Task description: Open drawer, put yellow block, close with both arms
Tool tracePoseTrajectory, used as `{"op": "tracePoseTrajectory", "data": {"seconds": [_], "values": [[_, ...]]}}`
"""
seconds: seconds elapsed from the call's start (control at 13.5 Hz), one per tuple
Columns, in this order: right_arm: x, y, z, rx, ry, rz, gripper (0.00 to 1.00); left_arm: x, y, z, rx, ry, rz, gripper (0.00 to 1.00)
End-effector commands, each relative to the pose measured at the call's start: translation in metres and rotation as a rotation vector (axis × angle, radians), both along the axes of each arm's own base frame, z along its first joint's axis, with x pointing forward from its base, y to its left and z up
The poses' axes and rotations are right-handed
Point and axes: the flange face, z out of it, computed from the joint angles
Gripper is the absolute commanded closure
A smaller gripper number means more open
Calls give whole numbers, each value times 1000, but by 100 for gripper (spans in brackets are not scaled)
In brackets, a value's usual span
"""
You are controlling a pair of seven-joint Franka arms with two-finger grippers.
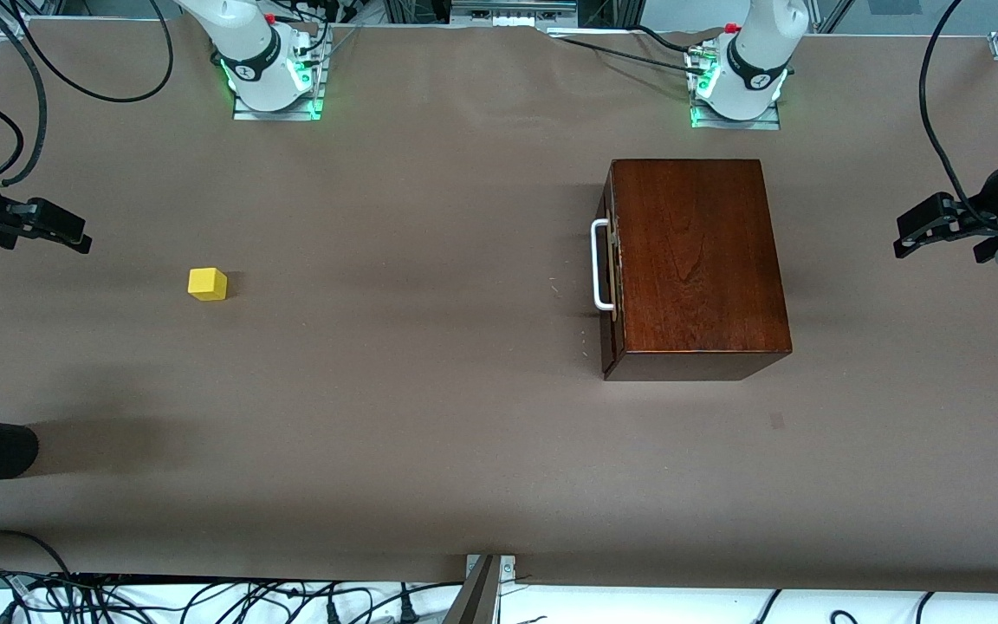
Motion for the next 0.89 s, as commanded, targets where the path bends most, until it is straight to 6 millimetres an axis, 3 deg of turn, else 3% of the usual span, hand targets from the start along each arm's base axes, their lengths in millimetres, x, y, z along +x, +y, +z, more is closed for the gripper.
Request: {"op": "tracePoseTrajectory", "data": {"seconds": [0.0, 0.81], "values": [[-1, -2, 5, 11, 4, -1, 0, 0, 0, 5, 7, -11, -11, 0], [-1, -2, 5, 13, 1, -9, 0, 2, -3, 4, 6, -12, -20, 0]]}}
